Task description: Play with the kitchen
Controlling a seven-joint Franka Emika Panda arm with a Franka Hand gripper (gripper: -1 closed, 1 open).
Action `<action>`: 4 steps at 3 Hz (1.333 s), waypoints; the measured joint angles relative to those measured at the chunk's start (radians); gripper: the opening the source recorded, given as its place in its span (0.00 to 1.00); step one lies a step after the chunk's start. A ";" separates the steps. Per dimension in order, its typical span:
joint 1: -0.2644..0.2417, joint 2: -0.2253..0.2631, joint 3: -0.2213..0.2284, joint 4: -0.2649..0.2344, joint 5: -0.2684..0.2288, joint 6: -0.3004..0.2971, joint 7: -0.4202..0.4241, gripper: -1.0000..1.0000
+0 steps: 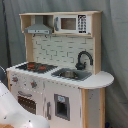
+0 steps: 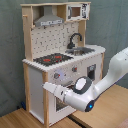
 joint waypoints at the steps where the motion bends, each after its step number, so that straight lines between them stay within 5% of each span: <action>1: 0.000 0.007 -0.016 -0.033 -0.030 0.017 0.121 1.00; 4: 0.001 0.071 -0.084 -0.165 -0.144 0.060 0.465 1.00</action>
